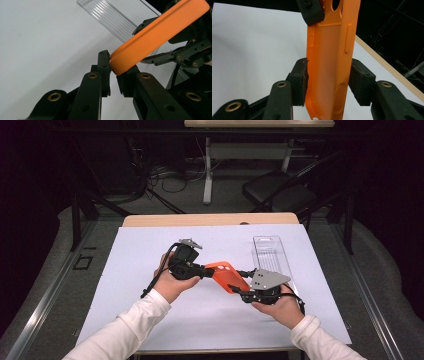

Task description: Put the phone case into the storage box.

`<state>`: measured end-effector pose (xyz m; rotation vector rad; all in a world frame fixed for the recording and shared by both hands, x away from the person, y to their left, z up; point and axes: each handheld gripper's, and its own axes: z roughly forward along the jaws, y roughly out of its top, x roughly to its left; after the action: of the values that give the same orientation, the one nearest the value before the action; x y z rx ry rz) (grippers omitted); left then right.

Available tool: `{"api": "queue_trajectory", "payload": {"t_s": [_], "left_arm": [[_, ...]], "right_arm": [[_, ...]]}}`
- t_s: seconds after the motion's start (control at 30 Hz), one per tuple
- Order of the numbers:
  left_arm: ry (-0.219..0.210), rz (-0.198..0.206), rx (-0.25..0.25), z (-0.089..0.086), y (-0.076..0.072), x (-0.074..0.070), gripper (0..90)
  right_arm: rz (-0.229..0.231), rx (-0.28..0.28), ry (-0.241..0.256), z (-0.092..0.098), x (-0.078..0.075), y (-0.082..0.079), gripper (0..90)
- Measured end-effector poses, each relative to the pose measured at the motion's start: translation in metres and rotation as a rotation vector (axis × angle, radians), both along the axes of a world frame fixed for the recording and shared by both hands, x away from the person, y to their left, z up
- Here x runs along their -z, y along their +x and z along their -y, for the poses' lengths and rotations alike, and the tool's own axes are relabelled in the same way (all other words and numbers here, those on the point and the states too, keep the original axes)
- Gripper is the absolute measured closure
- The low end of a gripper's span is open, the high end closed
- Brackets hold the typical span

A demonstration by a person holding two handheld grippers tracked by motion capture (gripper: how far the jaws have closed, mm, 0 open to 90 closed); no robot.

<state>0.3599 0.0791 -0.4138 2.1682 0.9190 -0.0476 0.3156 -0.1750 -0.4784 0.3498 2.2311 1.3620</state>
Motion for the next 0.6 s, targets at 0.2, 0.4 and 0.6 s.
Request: {"api": "queue_trajectory", "payload": {"t_s": [0.2,0.4,0.6], "left_arm": [[-0.002,-0.036,-0.027,-0.0008,0.0009,-0.0015,80.8],[0.009,-0.065,-0.046,0.0007,0.0009,-0.0023,80.8],[0.022,-0.086,-0.057,0.0017,0.0014,-0.0031,80.7]], "right_arm": [[0.009,0.012,0.001,0.0017,-0.0016,0.0001,51.3],[0.013,0.036,-0.007,0.003,-0.003,0.0013,47.7],[0.013,0.057,-0.007,0.0043,-0.0056,0.0015,44.4]]}}
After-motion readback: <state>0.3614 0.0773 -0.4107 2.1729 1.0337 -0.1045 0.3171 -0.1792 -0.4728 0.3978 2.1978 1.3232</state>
